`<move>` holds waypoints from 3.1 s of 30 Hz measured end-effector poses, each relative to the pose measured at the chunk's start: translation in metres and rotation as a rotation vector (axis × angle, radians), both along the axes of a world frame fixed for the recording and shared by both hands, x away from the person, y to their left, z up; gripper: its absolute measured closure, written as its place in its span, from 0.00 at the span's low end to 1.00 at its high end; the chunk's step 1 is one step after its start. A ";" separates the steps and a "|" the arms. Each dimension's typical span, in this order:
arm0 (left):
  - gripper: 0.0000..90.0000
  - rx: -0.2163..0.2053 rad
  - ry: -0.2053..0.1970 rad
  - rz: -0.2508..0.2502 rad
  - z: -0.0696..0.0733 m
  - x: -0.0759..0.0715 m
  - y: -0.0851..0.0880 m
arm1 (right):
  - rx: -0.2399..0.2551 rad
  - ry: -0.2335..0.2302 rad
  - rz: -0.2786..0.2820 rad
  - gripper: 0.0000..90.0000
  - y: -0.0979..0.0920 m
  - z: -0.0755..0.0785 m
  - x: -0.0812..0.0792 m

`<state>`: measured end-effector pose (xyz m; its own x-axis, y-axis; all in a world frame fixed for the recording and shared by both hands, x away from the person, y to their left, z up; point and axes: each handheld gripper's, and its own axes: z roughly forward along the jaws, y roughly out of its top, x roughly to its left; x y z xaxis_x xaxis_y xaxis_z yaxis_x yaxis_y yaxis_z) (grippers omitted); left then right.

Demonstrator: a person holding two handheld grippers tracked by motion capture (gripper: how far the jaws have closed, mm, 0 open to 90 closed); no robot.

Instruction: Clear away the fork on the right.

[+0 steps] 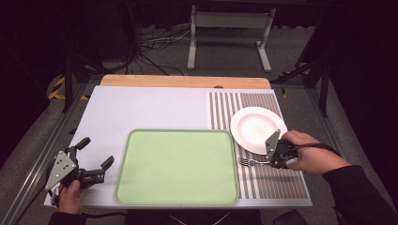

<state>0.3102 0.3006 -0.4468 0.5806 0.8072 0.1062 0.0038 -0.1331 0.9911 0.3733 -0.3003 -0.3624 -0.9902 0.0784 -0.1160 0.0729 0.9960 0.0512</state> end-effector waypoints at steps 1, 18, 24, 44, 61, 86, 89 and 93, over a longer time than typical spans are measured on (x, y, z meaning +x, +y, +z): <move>0.00 0.001 0.000 0.000 0.000 0.000 0.000 | 0.005 -0.004 0.005 0.86 0.001 0.002 0.000; 0.00 -0.005 0.001 0.001 0.000 0.000 0.000 | 0.079 -0.064 0.012 0.86 0.026 0.032 0.002; 0.00 -0.004 0.001 0.002 0.000 0.000 0.000 | 0.095 -0.065 0.031 0.86 0.042 0.036 0.005; 0.00 -0.009 -0.002 -0.001 0.000 0.000 0.001 | 0.138 -0.069 0.109 0.86 0.102 0.041 0.013; 0.00 -0.011 -0.003 -0.001 0.000 -0.001 0.001 | 0.184 -0.021 0.050 0.86 0.135 0.035 0.012; 0.00 -0.008 -0.003 -0.006 0.000 -0.001 0.001 | 0.317 0.045 -0.511 0.86 0.150 0.027 0.006; 0.00 -0.007 -0.003 -0.006 0.000 -0.001 0.001 | 0.316 0.041 -0.547 0.86 0.150 0.025 0.006; 0.00 -0.007 -0.002 -0.005 0.000 -0.001 0.001 | 0.313 0.043 -0.585 0.86 0.150 0.021 0.006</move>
